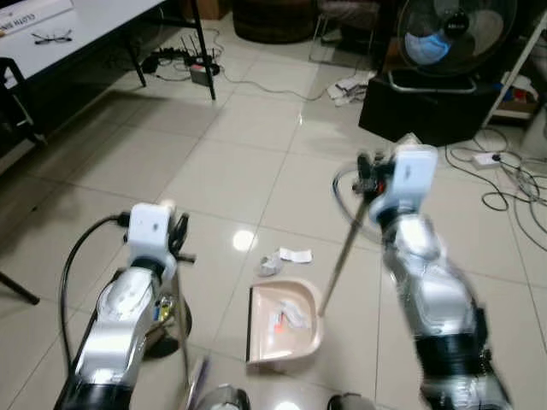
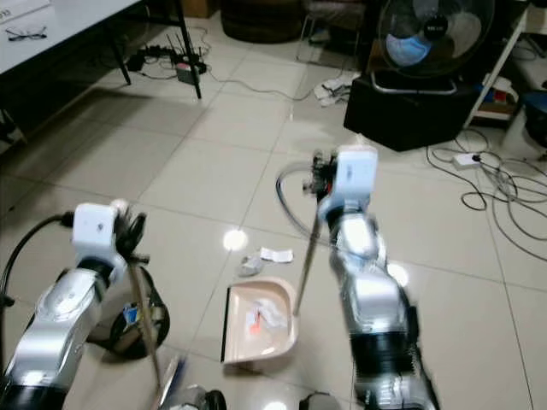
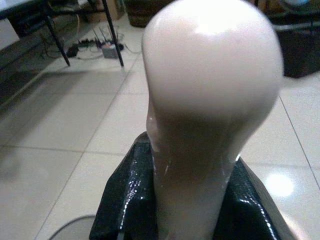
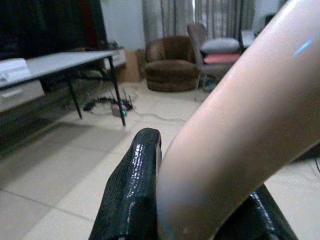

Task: Sweep floor

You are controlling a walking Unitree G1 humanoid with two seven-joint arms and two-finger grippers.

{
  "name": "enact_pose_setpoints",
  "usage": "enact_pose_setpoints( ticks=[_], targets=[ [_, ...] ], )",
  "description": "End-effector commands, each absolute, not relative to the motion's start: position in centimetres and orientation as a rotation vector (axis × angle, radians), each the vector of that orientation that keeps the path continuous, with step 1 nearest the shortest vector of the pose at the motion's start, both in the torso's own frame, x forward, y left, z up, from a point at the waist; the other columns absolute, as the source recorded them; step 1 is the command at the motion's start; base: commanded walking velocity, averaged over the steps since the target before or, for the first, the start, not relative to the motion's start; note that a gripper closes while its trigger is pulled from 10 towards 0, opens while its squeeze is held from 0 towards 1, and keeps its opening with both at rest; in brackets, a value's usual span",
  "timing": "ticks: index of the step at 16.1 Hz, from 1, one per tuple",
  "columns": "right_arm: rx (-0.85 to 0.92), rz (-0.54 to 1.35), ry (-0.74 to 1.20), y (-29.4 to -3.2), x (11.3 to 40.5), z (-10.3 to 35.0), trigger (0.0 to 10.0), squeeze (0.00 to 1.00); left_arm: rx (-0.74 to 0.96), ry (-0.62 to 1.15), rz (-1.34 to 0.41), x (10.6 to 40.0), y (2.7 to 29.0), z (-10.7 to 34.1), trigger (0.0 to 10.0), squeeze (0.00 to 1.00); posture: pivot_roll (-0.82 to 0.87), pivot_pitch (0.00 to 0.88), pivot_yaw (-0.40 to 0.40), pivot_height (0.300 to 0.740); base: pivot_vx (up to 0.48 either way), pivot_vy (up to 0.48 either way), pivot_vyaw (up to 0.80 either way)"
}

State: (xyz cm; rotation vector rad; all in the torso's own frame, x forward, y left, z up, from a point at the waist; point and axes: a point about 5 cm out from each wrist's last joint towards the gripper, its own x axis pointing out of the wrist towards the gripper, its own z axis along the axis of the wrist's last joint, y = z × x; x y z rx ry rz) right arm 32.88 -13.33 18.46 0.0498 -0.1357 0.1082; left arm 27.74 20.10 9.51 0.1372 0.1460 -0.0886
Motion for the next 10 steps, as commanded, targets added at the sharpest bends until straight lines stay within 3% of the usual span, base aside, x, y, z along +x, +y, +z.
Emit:
enact_pose_setpoints(
  ticks=[1,3,5,10],
  targets=[
    [0.071,0.141,-0.223,-13.1,32.9,21.7,10.0,0.0,0.18,0.103,-0.109,27.7,20.0,10.6,10.0,0.0,-0.09,0.0,0.066,0.74,0.0,0.0,0.0],
    [0.045,0.185,-0.27,-12.7,33.2,24.7,10.0,0.0,0.204,0.104,-0.143,27.1,19.8,10.4,10.0,0.0,-0.09,0.0,0.057,0.74,0.0,0.0,0.0],
    [0.096,0.223,-0.282,-12.3,33.1,27.0,10.0,0.0,0.219,0.079,-0.142,26.7,19.5,10.5,10.0,0.0,-0.07,0.0,0.04,0.74,0.0,0.0,0.8],
    [0.186,0.244,-0.269,-11.4,33.3,27.7,10.0,0.0,0.189,0.073,-0.159,26.1,18.7,10.7,10.0,0.0,-0.07,0.0,0.041,0.74,0.0,0.0,0.8]
  ],
)
